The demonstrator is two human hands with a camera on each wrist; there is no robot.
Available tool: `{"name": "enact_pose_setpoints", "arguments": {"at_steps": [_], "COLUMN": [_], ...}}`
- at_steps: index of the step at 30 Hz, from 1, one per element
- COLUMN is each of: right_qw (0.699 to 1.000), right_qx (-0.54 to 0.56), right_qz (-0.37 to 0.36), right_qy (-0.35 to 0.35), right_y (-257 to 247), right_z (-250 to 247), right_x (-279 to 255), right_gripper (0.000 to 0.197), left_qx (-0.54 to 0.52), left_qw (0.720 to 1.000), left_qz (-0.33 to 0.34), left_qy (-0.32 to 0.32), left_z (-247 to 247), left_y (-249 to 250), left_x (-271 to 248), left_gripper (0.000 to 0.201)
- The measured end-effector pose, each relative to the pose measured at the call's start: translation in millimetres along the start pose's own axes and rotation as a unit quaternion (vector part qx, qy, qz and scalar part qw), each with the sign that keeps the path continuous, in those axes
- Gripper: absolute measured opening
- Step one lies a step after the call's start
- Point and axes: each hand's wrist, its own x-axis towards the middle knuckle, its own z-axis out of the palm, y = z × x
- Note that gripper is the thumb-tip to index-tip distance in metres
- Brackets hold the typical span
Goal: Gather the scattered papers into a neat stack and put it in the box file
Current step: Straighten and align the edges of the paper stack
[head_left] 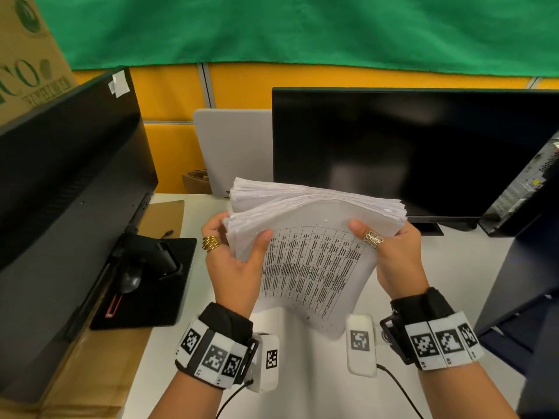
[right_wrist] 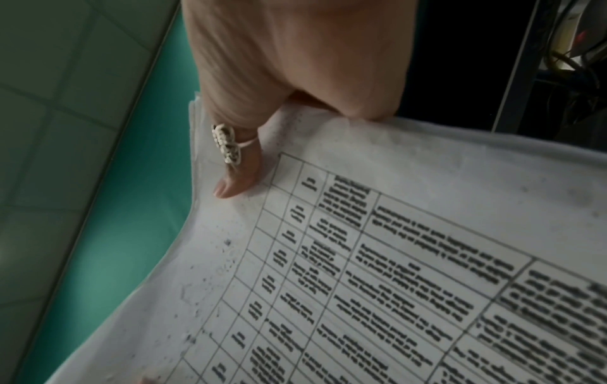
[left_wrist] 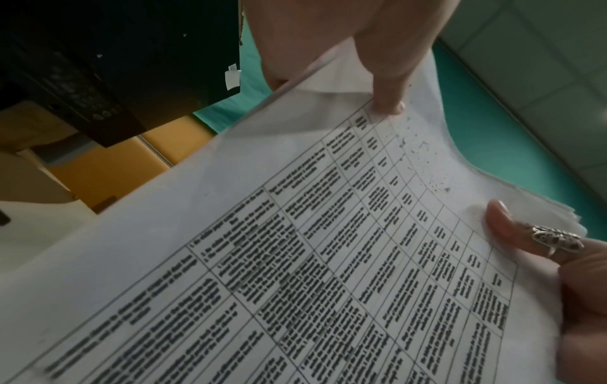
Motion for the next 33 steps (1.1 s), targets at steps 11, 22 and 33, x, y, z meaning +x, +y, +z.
{"name": "enact_pose_setpoints", "arguments": {"at_steps": [11,22,33], "right_qw": [0.993,0.976,0.977], "right_qx": [-0.063,-0.043,-0.106], "right_qz": [-0.004,0.029,-0.023], "right_qy": [-0.103,-0.214,-0.186], "right_y": [0,-7,-10], "right_z": [-16,-22,-17], "right_x": [6,16,14], "right_gripper": [0.048,0.046,0.039], "left_qx": [-0.005,0.032,0.099], "left_qw": [0.985,0.981,0.947], "left_qz": [-0.025,0.020,-0.125], "left_qy": [-0.172,-0.190,-0.278], "left_z": [-20,-21,-13], "left_y": [5,-8,0], "left_x": [29,48,53], "left_gripper": [0.035,0.101,0.051]}}
